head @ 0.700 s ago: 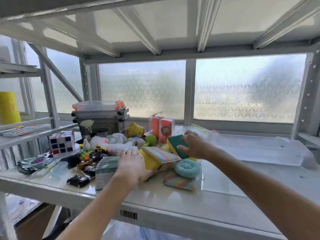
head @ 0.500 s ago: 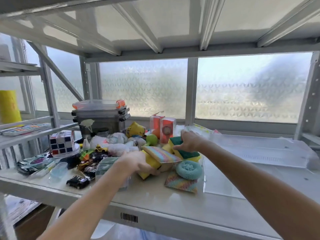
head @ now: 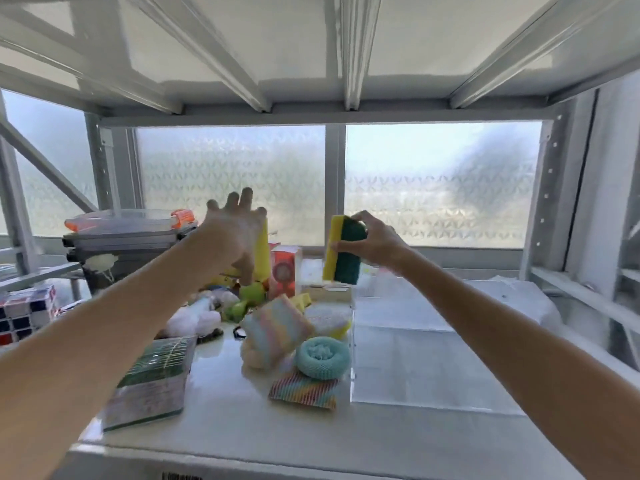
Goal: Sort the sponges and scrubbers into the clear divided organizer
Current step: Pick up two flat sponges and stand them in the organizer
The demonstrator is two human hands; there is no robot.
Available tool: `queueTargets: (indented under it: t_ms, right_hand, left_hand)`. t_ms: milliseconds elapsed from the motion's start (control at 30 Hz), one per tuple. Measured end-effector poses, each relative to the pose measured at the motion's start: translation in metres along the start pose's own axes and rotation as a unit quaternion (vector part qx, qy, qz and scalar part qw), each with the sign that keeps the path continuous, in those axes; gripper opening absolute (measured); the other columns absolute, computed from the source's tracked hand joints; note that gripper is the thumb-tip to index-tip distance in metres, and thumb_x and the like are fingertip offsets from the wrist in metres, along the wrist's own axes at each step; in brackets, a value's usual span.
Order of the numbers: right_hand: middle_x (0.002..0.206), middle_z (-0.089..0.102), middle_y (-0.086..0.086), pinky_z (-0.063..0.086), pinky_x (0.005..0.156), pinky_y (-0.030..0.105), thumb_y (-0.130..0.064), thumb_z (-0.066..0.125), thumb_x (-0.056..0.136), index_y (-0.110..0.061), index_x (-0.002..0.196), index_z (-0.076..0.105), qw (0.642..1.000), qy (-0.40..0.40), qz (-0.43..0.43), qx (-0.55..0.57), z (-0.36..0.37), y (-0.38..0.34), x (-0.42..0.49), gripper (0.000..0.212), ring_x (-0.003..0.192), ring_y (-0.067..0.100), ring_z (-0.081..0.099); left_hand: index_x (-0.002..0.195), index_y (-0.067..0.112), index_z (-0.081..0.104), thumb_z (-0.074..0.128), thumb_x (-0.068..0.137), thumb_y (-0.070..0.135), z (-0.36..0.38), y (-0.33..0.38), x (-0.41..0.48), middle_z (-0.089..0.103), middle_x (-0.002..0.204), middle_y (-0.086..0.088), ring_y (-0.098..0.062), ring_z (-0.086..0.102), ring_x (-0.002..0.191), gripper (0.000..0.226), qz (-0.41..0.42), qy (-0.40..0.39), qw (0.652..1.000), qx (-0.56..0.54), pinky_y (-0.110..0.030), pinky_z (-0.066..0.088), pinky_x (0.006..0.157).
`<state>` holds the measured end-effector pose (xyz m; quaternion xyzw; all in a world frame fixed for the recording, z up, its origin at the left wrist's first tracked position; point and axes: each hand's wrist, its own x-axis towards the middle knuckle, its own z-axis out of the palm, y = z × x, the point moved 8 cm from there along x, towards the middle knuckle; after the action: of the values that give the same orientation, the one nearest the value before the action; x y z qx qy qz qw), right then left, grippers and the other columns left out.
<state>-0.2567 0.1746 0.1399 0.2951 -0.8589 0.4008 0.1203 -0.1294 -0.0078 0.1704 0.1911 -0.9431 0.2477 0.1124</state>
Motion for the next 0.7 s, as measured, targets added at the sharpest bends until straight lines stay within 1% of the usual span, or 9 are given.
queueTargets:
  t_ms: [67,133,167,233,300,433,533,600,700]
  right_hand:
    - [0.110,0.059,0.009,0.047,0.075,0.033,-0.042,0.076,0.073,-0.019,0.130,0.047,0.999,0.039,0.033,0.013,-0.049,0.025,-0.006,0.068,0.096,0.026,0.058]
    - [0.112,0.060,0.010,0.053,0.081,0.040,-0.045,0.076,0.071,-0.021,0.129,0.048,0.994,0.081,0.067,0.026,-0.095,0.058,-0.015,0.068,0.098,0.028,0.060]
    - [0.113,0.060,0.010,0.054,0.085,0.042,-0.046,0.076,0.070,-0.022,0.128,0.048,0.991,0.098,0.084,0.023,-0.114,0.074,-0.022,0.069,0.100,0.028,0.059]
    - [0.112,0.058,0.008,0.049,0.082,0.039,-0.048,0.077,0.069,-0.022,0.127,0.047,0.985,0.118,0.124,-0.009,-0.143,0.105,-0.037,0.071,0.101,0.027,0.056]
    - [0.111,0.057,0.009,0.044,0.078,0.035,-0.049,0.078,0.067,-0.020,0.127,0.047,0.979,0.131,0.150,-0.038,-0.164,0.130,-0.053,0.073,0.099,0.027,0.054]
    - [0.104,0.059,0.009,0.052,0.079,0.039,-0.051,0.080,0.065,-0.017,0.126,0.047,0.977,0.146,0.145,-0.056,-0.181,0.153,-0.073,0.077,0.095,0.028,0.058]
    - [0.103,0.062,0.008,0.050,0.078,0.036,-0.057,0.079,0.062,-0.020,0.122,0.048,0.978,0.135,0.143,-0.072,-0.178,0.160,-0.076,0.078,0.095,0.027,0.060]
    - [0.105,0.063,0.010,0.053,0.081,0.039,-0.064,0.077,0.055,-0.023,0.119,0.047,0.980,0.120,0.137,-0.077,-0.174,0.164,-0.075,0.082,0.096,0.028,0.062]
    - [0.101,0.063,0.009,0.050,0.072,0.033,-0.057,0.079,0.061,-0.022,0.121,0.047,0.982,0.122,0.129,-0.056,-0.176,0.166,-0.077,0.077,0.093,0.027,0.061]
  left_hand:
    - [0.144,0.013,0.023,0.085,0.050,0.054,-0.044,0.022,0.003,0.021,0.146,-0.017,-0.033,0.031,0.134,0.120,0.025,0.135,0.990,-0.003,-0.047,0.037,0.104]
    - [0.144,0.011,0.022,0.083,0.049,0.058,-0.069,0.057,0.003,0.026,0.143,-0.017,-0.034,0.034,0.130,0.123,0.071,0.226,0.966,-0.107,-0.047,0.039,0.104]
    - [0.145,0.012,0.021,0.083,0.048,0.061,-0.071,0.080,0.006,0.026,0.143,-0.017,-0.034,0.033,0.131,0.126,0.100,0.225,0.951,-0.185,-0.047,0.037,0.106]
    - [0.145,0.014,0.022,0.083,0.044,0.065,-0.068,0.133,0.012,0.028,0.142,-0.013,-0.032,0.031,0.132,0.129,0.156,0.179,0.915,-0.326,-0.047,0.034,0.109]
    - [0.143,0.015,0.025,0.084,0.043,0.064,-0.065,0.184,0.018,0.034,0.137,-0.009,-0.029,0.034,0.130,0.127,0.191,0.157,0.889,-0.385,-0.045,0.035,0.109]
    - [0.144,0.012,0.026,0.086,0.046,0.059,-0.062,0.258,0.032,0.040,0.138,-0.010,-0.030,0.038,0.129,0.123,0.211,0.158,0.887,-0.380,-0.046,0.038,0.105]
    - [0.144,0.012,0.025,0.088,0.045,0.056,-0.059,0.289,0.040,0.037,0.140,-0.011,-0.032,0.034,0.131,0.125,0.226,0.136,0.888,-0.376,-0.046,0.039,0.105]
    - [0.146,0.014,0.022,0.089,0.043,0.055,-0.055,0.300,0.043,0.034,0.142,-0.012,-0.033,0.032,0.132,0.129,0.232,0.124,0.894,-0.362,-0.047,0.041,0.103]
    - [0.147,0.016,0.019,0.091,0.040,0.051,-0.045,0.305,0.050,0.027,0.144,-0.012,-0.033,0.026,0.135,0.133,0.232,0.084,0.894,-0.375,-0.054,0.044,0.101]
